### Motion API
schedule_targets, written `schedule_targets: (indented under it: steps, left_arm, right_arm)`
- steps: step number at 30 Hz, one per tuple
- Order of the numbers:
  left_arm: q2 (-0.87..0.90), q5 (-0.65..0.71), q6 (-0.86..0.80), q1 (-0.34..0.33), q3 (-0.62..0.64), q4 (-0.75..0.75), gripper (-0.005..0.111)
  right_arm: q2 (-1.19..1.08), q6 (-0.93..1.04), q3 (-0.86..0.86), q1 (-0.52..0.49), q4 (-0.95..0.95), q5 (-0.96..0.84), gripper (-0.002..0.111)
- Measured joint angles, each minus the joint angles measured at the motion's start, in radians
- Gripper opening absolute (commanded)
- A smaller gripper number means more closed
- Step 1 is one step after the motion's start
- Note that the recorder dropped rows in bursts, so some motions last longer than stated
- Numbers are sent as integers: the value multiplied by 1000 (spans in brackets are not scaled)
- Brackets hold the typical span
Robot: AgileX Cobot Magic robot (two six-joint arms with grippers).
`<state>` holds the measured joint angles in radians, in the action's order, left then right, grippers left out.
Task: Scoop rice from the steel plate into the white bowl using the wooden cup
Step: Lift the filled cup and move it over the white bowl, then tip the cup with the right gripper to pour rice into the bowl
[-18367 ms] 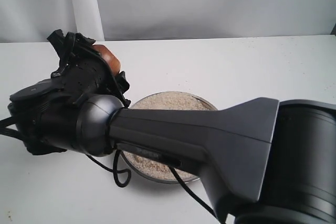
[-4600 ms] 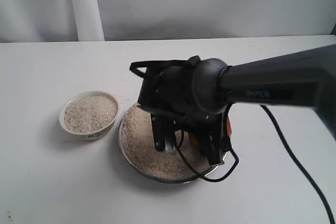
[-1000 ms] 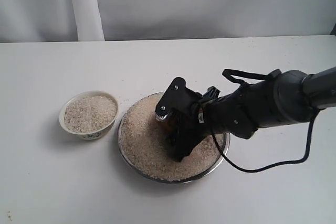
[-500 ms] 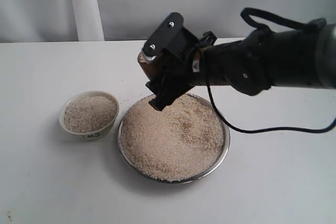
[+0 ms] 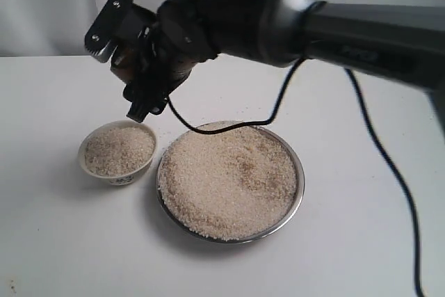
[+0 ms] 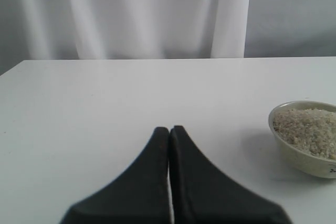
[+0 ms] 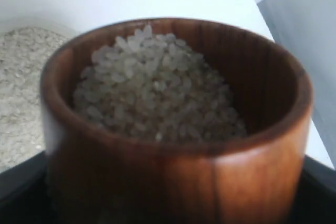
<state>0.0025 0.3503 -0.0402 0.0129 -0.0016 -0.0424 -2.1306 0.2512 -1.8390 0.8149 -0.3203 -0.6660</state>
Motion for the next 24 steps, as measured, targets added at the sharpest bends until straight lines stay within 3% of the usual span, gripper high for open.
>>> schedule_targets:
  steps: [10,24]
  left_arm:
    - [0,0,0,0,0,0,0]
    - [0,0,0,0,0,0,0]
  right_arm:
    - [-240,5,-302,71,-258,-297,0]
    - [-321,95,-330,153,-475,-349,0]
